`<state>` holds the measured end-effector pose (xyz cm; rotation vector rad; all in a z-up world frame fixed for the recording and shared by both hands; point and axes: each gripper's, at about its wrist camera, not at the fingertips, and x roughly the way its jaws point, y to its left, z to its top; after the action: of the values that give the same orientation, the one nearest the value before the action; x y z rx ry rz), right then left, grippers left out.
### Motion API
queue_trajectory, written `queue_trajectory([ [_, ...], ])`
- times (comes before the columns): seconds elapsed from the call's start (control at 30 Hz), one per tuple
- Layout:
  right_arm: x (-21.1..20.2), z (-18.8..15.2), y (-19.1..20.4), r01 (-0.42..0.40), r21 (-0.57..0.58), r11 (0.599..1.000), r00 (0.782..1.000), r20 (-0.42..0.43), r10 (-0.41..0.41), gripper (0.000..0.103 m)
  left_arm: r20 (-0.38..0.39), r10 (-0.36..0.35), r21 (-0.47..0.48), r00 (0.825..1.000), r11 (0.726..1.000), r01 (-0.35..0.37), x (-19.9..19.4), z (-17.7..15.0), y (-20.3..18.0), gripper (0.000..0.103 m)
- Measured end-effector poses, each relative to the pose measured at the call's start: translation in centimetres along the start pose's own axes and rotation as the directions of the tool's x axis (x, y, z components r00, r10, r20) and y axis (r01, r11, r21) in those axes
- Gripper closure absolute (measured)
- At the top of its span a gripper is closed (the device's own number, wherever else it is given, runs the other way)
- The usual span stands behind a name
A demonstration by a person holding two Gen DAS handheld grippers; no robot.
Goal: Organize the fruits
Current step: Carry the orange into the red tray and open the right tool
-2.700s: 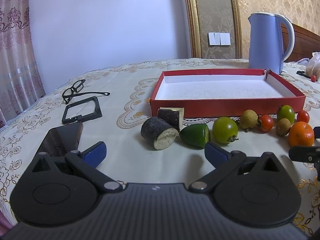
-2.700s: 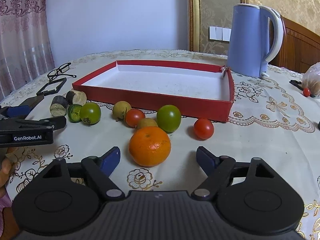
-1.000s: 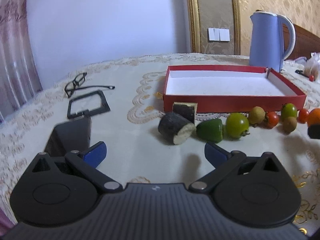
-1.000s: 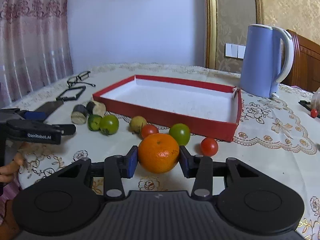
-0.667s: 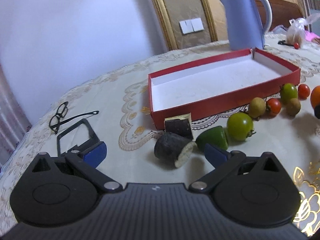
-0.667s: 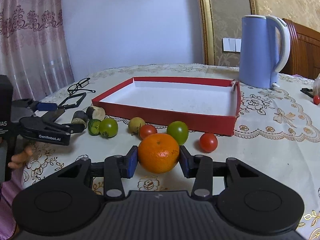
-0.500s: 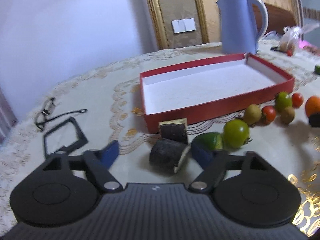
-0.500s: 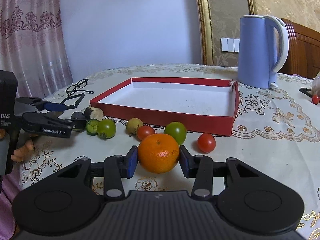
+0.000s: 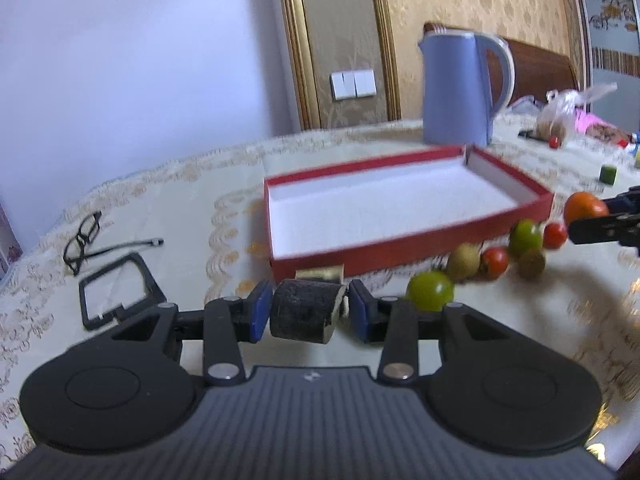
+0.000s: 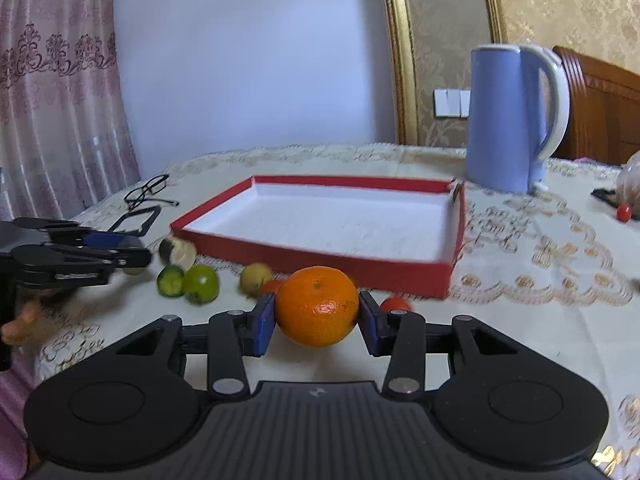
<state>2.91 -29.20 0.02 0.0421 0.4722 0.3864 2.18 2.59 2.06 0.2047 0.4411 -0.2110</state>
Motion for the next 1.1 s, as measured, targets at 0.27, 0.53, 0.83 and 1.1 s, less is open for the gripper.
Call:
queue_trajectory([
  [0.27,0.2,2.1,-1.0,0.039,-0.022,0.999,0.998,0.042,-0.038,0.061,0.044,0.007,-0.023,0.999,1.000,-0.006,-0.4,2.1,-0.5,0.065],
  [0.53,4.2,5.7,-3.1,0.073,-0.005,0.997,0.997,0.034,-0.073,0.061,0.055,0.010,-0.054,0.998,0.999,-0.007,-0.2,3.0,-1.4,0.065],
  [0.83,13.2,8.9,-5.9,0.187,0.023,0.982,0.981,-0.064,-0.186,0.061,0.049,0.035,-0.032,0.998,0.999,-0.033,-0.3,2.3,-2.2,0.065],
  [1.1,14.8,9.2,-5.2,0.183,-0.010,0.983,0.980,-0.073,-0.184,0.061,0.026,0.022,-0.054,0.999,0.998,-0.021,1.7,4.2,-2.4,0.065],
])
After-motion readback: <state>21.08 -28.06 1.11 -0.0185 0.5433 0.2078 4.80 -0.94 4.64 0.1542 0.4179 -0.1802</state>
